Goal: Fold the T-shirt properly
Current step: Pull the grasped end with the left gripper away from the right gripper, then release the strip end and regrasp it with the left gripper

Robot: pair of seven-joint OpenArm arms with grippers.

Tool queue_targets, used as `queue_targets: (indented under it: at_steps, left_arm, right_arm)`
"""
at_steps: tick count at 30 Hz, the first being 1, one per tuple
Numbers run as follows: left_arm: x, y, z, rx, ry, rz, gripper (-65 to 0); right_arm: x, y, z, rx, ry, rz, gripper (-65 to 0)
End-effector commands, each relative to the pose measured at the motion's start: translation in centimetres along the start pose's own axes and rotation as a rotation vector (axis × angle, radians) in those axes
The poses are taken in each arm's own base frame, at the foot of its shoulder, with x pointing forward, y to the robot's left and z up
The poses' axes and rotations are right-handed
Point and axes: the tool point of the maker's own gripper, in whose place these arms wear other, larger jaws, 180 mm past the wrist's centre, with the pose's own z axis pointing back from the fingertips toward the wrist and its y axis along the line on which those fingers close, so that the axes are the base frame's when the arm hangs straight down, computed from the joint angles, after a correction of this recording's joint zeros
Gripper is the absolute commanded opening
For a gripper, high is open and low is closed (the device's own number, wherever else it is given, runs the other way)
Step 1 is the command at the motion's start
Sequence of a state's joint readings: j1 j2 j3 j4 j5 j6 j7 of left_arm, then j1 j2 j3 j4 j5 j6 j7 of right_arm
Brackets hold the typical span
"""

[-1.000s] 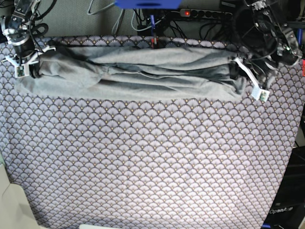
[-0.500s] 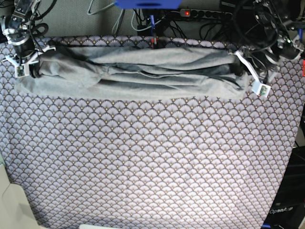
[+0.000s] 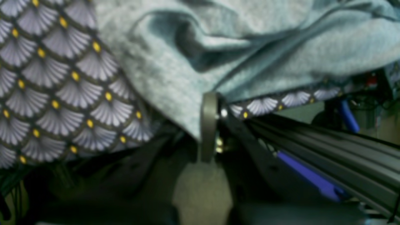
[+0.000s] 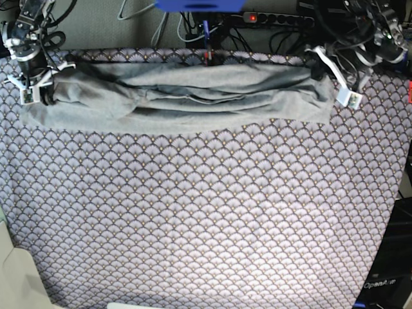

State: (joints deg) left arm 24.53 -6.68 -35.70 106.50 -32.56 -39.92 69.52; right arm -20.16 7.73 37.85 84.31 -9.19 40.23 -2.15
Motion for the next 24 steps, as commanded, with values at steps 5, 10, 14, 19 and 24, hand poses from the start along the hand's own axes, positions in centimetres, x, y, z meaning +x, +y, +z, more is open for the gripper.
queue_targets:
  at_steps: [5, 10, 14, 19, 24]
  left_arm:
    - [-1.7, 1.0, -0.9, -0.020, 0.042, 0.049, -65.0]
    - [-1.1, 1.3, -1.2, -0.026, 0.031, 0.056, -65.0]
    - [-0.8, 1.3, -1.1, -0.024, 0.025, 0.049, -52.7]
    - [0.9, 0.9, -0.3, -0.009, -0.021, 0.005, -34.0]
    - [0.9, 0.8, 0.1, 0.000, -0.019, -0.005, -32.8]
  right_arm:
    - [1.3, -0.7, 0.2, -0.014, -0.044, 0.012, -62.0]
    - [1.3, -0.7, 0.2, -0.014, -0.044, 0.012, -62.0]
    - [1.2, -0.7, 0.2, -0.014, -0.042, 0.012, -62.0]
    - [1.2, -0.7, 0.2, -0.014, -0.042, 0.012, -62.0]
    - [1.3, -0.7, 0.2, -0.014, -0.044, 0.012, -62.0]
